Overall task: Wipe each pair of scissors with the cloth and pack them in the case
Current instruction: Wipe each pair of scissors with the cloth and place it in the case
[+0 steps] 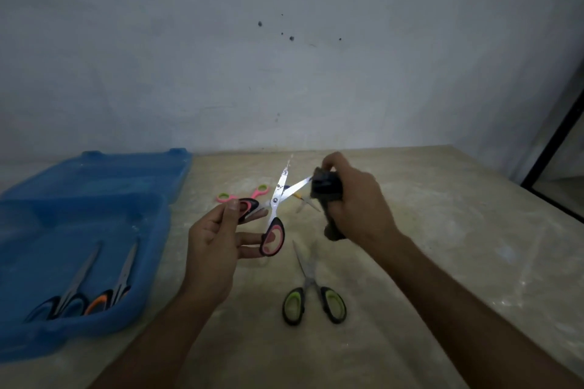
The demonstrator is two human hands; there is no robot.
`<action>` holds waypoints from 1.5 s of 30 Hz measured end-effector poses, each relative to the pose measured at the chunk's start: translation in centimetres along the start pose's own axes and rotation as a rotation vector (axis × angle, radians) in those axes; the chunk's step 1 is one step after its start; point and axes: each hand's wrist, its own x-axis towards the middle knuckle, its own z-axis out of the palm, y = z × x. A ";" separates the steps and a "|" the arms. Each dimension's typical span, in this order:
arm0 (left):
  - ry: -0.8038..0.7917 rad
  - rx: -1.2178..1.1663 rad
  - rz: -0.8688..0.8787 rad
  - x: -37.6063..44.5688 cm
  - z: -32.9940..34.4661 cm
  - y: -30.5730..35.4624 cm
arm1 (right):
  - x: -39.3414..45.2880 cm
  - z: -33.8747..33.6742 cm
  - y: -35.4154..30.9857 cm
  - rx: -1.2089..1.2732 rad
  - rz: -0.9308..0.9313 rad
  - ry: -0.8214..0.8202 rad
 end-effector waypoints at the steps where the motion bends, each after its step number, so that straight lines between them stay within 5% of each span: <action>1: 0.011 0.000 -0.008 0.1 0.0 0.0 | 0.2 -0.7 0.3 0.090 0.052 0.046; 4: 0.014 -0.004 -0.026 0.0 0.4 -0.1 | -0.2 -1.6 -0.8 0.294 0.074 0.076; 8: -0.014 -0.024 -0.013 -0.6 0.7 0.1 | -2.8 0.2 -3.5 -0.010 -0.185 -0.153; 11: -0.022 -0.013 0.014 -0.6 0.4 0.2 | -2.8 1.3 -2.9 -0.098 -0.293 -0.140; 18: 0.014 0.018 -0.011 -0.1 0.4 -0.3 | -0.1 -1.2 0.2 -0.172 -0.096 0.032; 24: -0.016 0.047 0.047 -0.5 0.4 -0.2 | -1.6 0.7 -2.6 -0.153 -0.296 -0.220; 29: 0.019 0.058 0.047 0.0 0.0 0.0 | 2.3 -1.3 0.2 -0.160 -0.093 0.019; 35: -0.027 0.164 0.112 -0.7 0.7 0.0 | 0.1 0.5 -4.0 -0.118 -0.398 -0.222; 41: -0.008 0.162 0.076 -0.4 0.4 -0.3 | 5.4 -1.5 0.2 -0.194 -0.108 0.063; 45: 0.015 0.187 0.077 -0.3 0.4 -0.4 | 1.4 -0.7 -3.1 -0.069 -0.288 -0.006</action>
